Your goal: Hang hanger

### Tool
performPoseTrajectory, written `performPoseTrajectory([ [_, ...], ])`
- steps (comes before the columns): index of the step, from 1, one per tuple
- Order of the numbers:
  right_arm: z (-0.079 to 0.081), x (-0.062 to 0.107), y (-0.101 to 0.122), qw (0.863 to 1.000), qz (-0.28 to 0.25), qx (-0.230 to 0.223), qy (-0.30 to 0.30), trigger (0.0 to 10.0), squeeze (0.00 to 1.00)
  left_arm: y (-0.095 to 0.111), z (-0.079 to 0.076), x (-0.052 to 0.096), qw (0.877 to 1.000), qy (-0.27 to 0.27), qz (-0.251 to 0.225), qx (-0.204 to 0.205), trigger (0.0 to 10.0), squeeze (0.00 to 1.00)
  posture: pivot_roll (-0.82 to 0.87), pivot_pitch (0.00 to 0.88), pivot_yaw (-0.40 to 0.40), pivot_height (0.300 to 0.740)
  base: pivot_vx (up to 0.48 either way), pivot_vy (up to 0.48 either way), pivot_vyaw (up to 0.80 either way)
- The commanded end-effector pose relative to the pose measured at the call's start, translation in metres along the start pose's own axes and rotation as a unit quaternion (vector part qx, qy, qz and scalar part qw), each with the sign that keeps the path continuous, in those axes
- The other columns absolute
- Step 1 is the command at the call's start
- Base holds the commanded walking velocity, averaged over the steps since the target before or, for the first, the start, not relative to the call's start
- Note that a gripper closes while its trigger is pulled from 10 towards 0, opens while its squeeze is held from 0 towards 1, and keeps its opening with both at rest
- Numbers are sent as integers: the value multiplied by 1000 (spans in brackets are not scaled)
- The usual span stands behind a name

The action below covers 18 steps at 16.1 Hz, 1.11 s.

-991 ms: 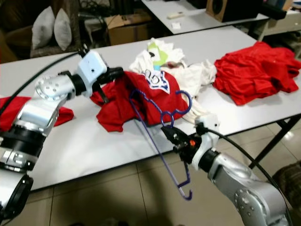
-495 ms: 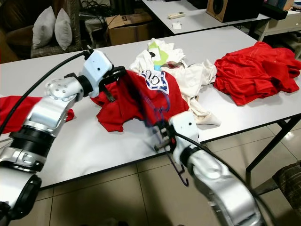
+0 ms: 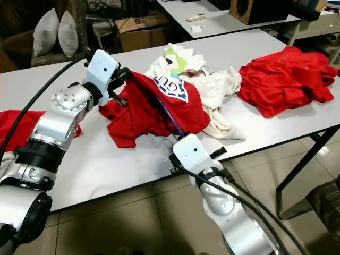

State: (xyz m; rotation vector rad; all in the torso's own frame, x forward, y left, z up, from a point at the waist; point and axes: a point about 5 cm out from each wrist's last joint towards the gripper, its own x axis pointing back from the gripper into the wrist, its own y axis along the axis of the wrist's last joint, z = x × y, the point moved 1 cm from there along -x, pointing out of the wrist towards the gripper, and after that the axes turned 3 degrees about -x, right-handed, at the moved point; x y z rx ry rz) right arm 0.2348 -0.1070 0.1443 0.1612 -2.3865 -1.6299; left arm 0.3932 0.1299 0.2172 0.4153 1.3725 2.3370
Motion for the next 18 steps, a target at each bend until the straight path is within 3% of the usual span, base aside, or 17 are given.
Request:
performPoseTrajectory([
  [1, -8, 1, 3, 999, -7, -30, -35, 10000, 0, 5, 10, 3, 1000, 13, -4, -15, 0, 0, -130, 0, 114, 740, 0, 0, 0],
  [3, -19, 2, 5, 996, -16, -48, -77, 10000, 0, 5, 13, 6, 1000, 16, -4, -24, 0, 0, -129, 0, 114, 740, 0, 0, 0],
  [4, -32, 4, 3, 989, -20, -97, -114, 10000, 0, 3, 16, 9, 999, 18, -2, -36, 0, 0, -131, 0, 112, 740, 0, 0, 0],
  [6, -35, 3, -3, 982, -15, -154, -105, 10000, 0, 3, 16, 11, 999, 13, -4, -44, 0, 0, -132, 0, 111, 740, 0, 0, 0],
  [7, -34, 2, -8, 969, -9, -229, -86, 10000, 0, 5, 14, 13, 999, 3, -11, -53, 0, 0, -131, 0, 111, 740, 0, 0, 0],
  [8, -30, 0, -13, 952, 1, -303, -49, 10000, 0, 11, 4, 14, 996, -40, -37, -69, 0, 0, -128, 0, 107, 740, 0, 0, 0],
  [10, -19, -1, -14, 934, 10, -354, 47, 10000, 0, 17, -10, 17, 991, -90, -61, -81, 0, 0, -126, 0, 107, 740, 0, 0, 0],
  [12, -12, -1, -14, 913, 13, -393, 104, 10000, 0, 23, -16, 18, 988, -113, -81, -67, 0, 0, -124, 0, 103, 740, 0, 0, 0],
  [13, -11, -1, -15, 906, 16, -406, 115, 10000, 0, 25, -18, 18, 987, -119, -86, -62, 0, 0, -124, 0, 103, 740, 0, 0, 0],
  [15, -12, -6, -15, 867, 11, -480, 131, 10000, 0, 28, -20, 23, 983, -142, -95, -61, 0, 0, -118, 0, 97, 740, 0, 0, 0],
  [17, -16, -10, -16, 850, 8, -512, 126, 10000, 0, 28, -17, 26, 982, -149, -94, -62, 0, 0, -115, 0, 94, 740, 0, 0, 0],
  [18, -25, -14, -15, 827, -7, -550, 117, 10000, 0, 24, -15, 30, 980, -167, -81, -72, 0, 0, -111, 0, 90, 740, 0, 0, 0],
])
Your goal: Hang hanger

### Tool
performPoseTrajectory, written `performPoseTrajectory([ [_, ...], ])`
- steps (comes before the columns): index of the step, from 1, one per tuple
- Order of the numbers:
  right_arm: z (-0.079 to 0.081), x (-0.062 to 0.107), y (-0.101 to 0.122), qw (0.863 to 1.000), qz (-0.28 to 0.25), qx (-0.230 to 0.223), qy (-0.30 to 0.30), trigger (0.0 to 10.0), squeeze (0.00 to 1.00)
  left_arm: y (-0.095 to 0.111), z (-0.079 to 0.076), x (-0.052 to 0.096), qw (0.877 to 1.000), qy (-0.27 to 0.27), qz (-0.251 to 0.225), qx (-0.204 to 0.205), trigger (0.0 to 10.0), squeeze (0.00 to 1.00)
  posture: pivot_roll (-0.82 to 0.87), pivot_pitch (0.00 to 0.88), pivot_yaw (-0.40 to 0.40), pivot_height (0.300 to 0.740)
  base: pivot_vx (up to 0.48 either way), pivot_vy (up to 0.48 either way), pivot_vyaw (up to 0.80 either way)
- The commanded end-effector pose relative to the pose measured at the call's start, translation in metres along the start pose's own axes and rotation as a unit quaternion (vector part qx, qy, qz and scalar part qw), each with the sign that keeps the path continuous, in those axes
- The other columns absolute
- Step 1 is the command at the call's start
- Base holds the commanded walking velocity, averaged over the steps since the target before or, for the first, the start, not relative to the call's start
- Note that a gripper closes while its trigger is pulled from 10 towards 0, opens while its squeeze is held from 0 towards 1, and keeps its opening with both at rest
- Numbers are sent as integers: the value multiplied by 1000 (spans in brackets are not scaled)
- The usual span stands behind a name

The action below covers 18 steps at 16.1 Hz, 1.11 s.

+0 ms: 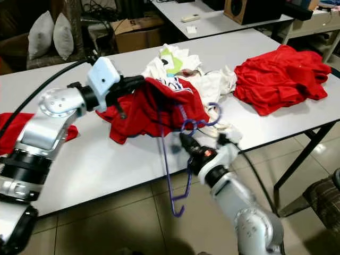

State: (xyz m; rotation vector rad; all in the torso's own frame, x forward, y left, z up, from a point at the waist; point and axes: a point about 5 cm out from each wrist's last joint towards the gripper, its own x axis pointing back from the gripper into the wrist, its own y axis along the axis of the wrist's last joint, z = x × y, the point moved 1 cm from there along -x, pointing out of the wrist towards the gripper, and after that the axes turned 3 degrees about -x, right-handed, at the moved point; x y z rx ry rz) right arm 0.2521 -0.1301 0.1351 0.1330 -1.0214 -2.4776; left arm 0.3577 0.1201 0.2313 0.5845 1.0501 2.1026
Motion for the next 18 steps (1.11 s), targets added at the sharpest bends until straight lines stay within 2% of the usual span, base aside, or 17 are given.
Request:
performPoseTrajectory([
  [1, 0, -1, 7, 999, -15, -29, 8, 10000, 0, -1, 0, 6, 1000, -17, 10, -8, 0, 0, -108, 0, 88, 740, 0, 0, 0],
  [4, -3, -3, 25, 988, -70, -134, 44, 10000, 0, -13, -10, 14, 995, -80, 52, -31, 0, 0, -108, 0, 89, 740, 0, 0, 0],
  [6, -10, -8, 30, 978, -89, -182, 45, 10000, 0, -20, -26, 16, 987, -142, 66, -31, 0, 0, -109, 0, 93, 740, 0, 0, 0],
  [9, -12, -20, 33, 972, -89, -211, 46, 10000, 0, -28, -42, 14, 979, -184, 81, -31, 0, 0, -114, 0, 97, 740, 0, 0, 0],
  [10, -15, -29, 33, 974, -90, -207, 30, 10000, 0, -28, -47, 15, 976, -202, 79, -10, 0, 0, -116, 0, 100, 740, 0, 0, 0],
  [11, -21, -37, 35, 970, -104, -221, 9, 10000, 0, -30, -52, 17, 971, -225, 85, -1, 0, 0, -114, 0, 101, 740, 0, 0, 0],
  [13, -37, -50, 41, 960, -130, -243, -46, 10000, 0, -32, -51, 18, 970, -226, 92, 3, 0, 0, -116, 0, 101, 740, 0, 0, 0],
  [16, -45, -62, 48, 952, -155, -257, -67, 10000, 0, -21, -55, 18, 965, -251, 64, 44, 0, 0, -113, 0, 99, 740, 0, 0, 0],
  [18, -45, -72, 55, 945, -168, -269, -72, 10000, 0, -14, -65, 22, 948, -303, 55, 77, 0, 0, -109, 0, 96, 740, 0, 0, 0],
])
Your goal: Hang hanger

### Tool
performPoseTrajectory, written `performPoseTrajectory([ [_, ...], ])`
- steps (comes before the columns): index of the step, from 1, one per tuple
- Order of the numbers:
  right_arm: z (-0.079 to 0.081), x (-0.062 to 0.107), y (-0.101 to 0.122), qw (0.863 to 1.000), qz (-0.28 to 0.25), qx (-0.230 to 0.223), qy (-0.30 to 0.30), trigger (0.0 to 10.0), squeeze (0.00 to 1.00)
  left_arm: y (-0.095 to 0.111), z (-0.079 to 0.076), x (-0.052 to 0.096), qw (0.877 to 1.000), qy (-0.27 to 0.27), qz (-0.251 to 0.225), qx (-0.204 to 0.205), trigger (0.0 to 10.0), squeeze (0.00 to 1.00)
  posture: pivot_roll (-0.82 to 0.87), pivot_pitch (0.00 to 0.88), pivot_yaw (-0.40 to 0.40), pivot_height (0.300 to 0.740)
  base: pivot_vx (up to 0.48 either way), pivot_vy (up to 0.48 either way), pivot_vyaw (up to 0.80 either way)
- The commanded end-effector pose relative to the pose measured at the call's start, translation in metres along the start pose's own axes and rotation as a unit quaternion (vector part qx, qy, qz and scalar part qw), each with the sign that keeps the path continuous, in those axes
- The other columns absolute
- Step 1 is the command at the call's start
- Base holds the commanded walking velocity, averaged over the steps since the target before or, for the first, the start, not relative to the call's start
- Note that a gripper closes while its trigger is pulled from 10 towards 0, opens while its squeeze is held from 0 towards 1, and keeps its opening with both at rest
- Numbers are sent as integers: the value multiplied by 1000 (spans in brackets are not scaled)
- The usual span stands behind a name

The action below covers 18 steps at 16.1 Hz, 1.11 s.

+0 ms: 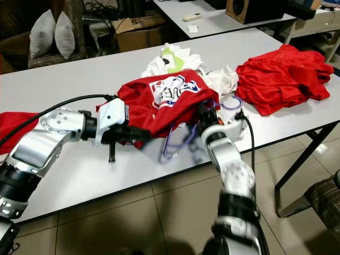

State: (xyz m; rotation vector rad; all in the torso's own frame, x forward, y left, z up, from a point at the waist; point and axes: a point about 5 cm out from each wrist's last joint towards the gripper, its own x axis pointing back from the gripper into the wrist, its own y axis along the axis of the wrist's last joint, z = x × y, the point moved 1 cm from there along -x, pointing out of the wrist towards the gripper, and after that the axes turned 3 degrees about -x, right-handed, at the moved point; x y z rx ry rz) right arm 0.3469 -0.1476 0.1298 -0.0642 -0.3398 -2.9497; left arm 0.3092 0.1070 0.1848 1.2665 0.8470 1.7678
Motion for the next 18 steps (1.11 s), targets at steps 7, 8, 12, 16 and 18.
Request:
performPoseTrajectory([
  [7, 12, -28, 6, 998, -57, -14, -7, 10000, 0, 34, -21, -24, 985, -100, -116, 84, 0, 0, -101, 0, 86, 740, 0, 0, 0],
  [8, 12, -29, 6, 998, -57, -13, -7, 10000, 0, 37, -23, -25, 982, -107, -127, 92, 0, 0, -99, 0, 84, 740, 0, 0, 0],
  [12, 15, -37, -4, 999, -49, 5, -2, 10000, 0, 69, -12, -39, 954, -84, -245, 149, 0, 0, -94, 0, 78, 740, 0, 0, 0],
  [16, 16, -27, -37, 994, 47, 92, 21, 10000, 0, 65, 35, -31, 953, 100, -246, 144, 0, 0, -100, 0, 79, 740, 0, 0, 0],
  [18, 17, -7, -34, 994, 56, 91, 32, 10000, 0, 66, 47, -17, 957, 142, -229, 109, 0, 0, -103, 0, 80, 740, 0, 0, 0],
])
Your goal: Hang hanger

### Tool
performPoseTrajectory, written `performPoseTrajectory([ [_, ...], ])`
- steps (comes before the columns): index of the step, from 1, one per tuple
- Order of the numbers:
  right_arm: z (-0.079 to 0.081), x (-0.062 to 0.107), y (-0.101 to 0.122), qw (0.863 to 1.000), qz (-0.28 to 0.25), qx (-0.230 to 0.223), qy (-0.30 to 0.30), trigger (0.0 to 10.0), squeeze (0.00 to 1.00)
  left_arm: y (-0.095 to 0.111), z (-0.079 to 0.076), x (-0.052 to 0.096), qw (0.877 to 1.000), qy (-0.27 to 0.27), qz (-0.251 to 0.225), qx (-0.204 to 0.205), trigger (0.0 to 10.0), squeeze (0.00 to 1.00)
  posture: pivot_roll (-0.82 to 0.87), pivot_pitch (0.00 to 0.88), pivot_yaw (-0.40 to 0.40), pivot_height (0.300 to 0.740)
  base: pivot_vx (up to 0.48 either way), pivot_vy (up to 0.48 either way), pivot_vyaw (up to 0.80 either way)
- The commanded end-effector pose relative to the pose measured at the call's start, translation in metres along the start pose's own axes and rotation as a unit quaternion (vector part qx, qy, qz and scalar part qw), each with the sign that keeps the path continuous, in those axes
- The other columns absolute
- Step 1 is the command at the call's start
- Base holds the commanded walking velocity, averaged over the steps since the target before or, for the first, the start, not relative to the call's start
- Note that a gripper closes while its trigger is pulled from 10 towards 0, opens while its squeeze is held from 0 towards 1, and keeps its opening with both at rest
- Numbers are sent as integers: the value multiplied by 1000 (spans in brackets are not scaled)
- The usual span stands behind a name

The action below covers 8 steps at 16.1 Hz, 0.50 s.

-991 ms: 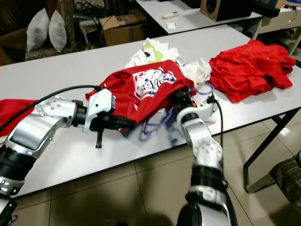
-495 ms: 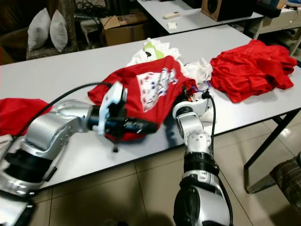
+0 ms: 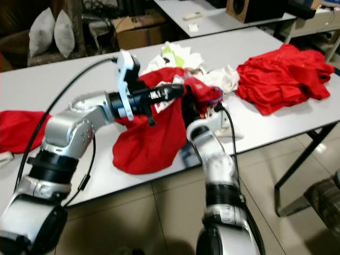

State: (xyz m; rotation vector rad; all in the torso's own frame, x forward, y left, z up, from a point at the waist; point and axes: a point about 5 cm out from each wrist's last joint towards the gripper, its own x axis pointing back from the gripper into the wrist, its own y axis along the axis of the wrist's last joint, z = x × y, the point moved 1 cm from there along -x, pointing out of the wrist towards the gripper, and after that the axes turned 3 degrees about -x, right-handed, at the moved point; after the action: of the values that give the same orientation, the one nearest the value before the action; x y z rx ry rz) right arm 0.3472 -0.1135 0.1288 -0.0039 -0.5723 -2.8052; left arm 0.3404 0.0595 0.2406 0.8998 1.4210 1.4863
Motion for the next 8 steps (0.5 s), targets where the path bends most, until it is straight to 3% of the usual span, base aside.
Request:
performPoseTrajectory([
  [1, 12, 10, 4, 1000, 1, 4, 18, 10000, 0, 7, 9, 8, 999, 17, 21, -47, 0, 0, -107, 0, 82, 740, 0, 0, 0],
  [3, 17, 25, 11, 1000, -5, 5, 28, 10000, 0, 8, 7, 14, 997, -10, 41, -68, 0, 0, -112, 0, 87, 740, 0, 0, 0],
  [5, 24, 39, 20, 999, -14, 1, 38, 10000, 0, 3, 2, 19, 994, -30, 65, -78, 7569, 0, -108, 0, 82, 740, 0, 0, 0],
  [6, 28, 48, 20, 999, -13, -3, 38, 10000, 0, -6, 9, 19, 995, 3, 82, -61, 10000, 0, -106, 0, 80, 740, 0, 0, 0],
  [7, 31, 54, 17, 999, -2, -2, 38, 10000, 0, -15, 18, 19, 992, 41, 104, -57, 10000, 627, -104, 0, 77, 740, 0, 0, 0],
  [8, 33, 60, 14, 999, 8, 0, 37, 10000, 0, -23, 24, 22, 987, 64, 130, -65, 10000, 1000, -103, 0, 76, 740, 0, 0, 0],
])
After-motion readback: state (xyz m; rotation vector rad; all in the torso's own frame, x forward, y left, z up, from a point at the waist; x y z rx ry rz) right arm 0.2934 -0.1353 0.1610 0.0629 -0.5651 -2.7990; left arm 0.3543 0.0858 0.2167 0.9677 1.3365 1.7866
